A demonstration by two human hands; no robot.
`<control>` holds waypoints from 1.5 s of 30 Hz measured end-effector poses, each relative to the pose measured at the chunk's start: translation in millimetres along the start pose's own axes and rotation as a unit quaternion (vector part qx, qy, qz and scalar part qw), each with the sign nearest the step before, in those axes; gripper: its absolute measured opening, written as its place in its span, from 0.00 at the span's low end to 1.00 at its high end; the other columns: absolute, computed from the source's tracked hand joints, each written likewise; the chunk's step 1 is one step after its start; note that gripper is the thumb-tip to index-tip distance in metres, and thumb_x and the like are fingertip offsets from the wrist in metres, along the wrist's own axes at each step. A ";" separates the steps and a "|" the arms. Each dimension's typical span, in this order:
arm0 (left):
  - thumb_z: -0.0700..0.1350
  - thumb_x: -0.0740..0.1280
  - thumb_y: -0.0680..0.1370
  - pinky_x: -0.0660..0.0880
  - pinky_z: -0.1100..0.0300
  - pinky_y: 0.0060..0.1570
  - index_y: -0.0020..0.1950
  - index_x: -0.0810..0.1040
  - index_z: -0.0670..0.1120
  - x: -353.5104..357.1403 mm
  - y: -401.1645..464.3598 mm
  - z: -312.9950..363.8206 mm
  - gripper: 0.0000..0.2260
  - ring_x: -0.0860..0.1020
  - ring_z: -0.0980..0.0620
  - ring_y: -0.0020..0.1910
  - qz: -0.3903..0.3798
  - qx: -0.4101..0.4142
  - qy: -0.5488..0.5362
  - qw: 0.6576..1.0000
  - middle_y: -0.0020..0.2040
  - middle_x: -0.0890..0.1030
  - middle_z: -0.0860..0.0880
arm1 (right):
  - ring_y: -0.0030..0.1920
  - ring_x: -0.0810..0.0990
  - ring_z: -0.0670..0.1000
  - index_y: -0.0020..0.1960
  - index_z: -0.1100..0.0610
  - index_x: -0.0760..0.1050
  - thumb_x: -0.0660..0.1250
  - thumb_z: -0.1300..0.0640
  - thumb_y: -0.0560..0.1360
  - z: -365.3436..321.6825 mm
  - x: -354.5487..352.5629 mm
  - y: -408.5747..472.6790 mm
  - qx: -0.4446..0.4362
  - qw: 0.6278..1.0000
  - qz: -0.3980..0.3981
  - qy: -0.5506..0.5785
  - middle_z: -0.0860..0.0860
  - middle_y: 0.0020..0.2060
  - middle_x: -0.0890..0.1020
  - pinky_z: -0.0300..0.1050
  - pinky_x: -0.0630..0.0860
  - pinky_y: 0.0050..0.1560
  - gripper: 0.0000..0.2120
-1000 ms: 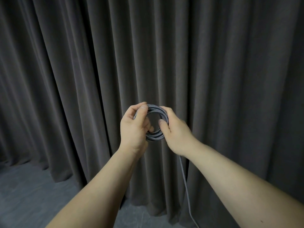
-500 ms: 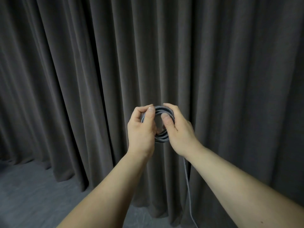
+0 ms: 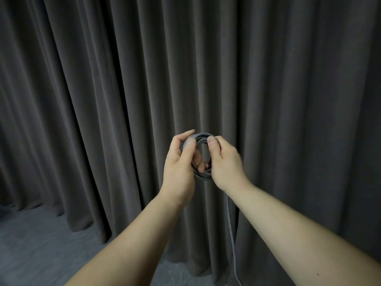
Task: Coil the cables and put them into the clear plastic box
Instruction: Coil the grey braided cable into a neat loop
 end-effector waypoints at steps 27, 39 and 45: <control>0.43 0.64 0.80 0.74 0.66 0.55 0.56 0.77 0.46 -71.4 31.2 56.7 0.06 0.77 0.65 0.50 0.159 0.143 0.260 0.942 0.49 0.79 0.58 | 0.45 0.80 0.53 0.49 0.50 0.78 0.62 0.58 0.72 -76.5 29.1 -26.8 -0.256 0.828 -0.326 -0.377 0.49 0.42 0.82 0.46 0.76 0.44 0.09; 0.40 0.59 0.83 0.72 0.62 0.30 0.51 0.76 0.44 -50.1 16.7 38.3 0.07 0.73 0.54 0.28 0.040 -0.005 0.022 0.999 0.33 0.78 0.48 | 0.34 0.76 0.44 0.36 0.53 0.78 0.77 0.63 0.67 -78.0 16.1 12.8 -0.101 0.969 -0.204 0.093 0.48 0.31 0.79 0.39 0.74 0.39 0.10; 0.43 0.54 0.84 0.64 0.62 0.26 0.53 0.77 0.41 -40.9 10.3 27.8 0.12 0.64 0.56 0.25 0.027 -0.051 -0.043 0.997 0.31 0.71 0.50 | 0.26 0.68 0.42 0.29 0.53 0.71 0.80 0.46 0.61 -64.0 11.0 20.4 -0.055 0.994 -0.092 -0.014 0.42 0.21 0.71 0.38 0.66 0.30 0.19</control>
Point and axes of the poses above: each hand's wrist, its own y-axis towards the middle knuckle, its own x-axis out of the palm, z = x × y, the point moved 5 cm from there along y, towards the middle knuckle
